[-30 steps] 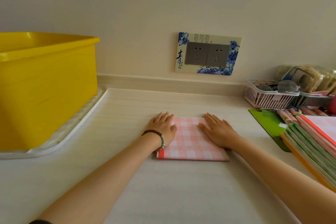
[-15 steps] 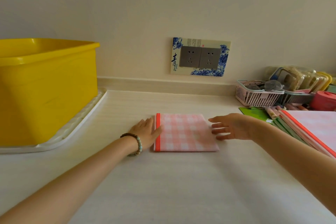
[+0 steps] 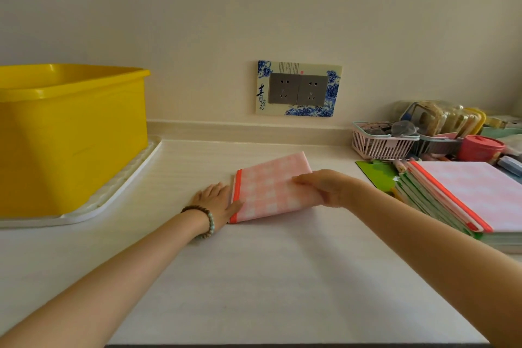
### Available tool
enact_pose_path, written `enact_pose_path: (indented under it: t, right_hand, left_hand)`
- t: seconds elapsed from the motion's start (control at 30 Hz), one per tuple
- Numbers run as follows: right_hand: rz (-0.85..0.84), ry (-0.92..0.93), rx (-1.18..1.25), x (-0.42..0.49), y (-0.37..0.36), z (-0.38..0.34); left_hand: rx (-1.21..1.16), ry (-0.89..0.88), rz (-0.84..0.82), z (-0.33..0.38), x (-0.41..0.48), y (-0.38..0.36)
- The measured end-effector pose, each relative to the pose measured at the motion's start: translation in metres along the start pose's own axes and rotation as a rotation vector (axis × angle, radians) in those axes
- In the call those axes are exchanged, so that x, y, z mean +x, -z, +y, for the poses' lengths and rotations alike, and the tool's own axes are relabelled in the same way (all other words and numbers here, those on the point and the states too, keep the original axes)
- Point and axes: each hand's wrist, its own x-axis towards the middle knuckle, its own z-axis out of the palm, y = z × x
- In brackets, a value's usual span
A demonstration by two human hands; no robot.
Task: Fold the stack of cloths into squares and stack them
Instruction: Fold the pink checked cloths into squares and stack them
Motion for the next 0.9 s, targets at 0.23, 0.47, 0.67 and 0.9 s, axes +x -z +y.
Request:
enact_pose_path:
  t: [0.23, 0.47, 0.67, 0.9]
  right_hand:
    - [-0.047, 0.182, -0.053, -0.033, 0.024, -0.010]
    - [0.143, 0.225, -0.114, -0.091, 0.127, -0.039]
    - [0.360, 0.163, -0.165, -0.120, 0.225, -0.043]
    - [0.498, -0.031, -0.267, -0.122, 0.307, -0.014]
  left_hand:
    - [-0.543, -0.118, 0.015, 0.036, -0.006, 0.021]
    - [-1.306, -0.217, -0.133, 0.132, -0.014, 0.052]
    - [-1.465, -0.346, -0.187, 0.234, -0.013, 0.059]
    - [-1.315, -0.372, -0.237, 0.315, -0.009, 0.046]
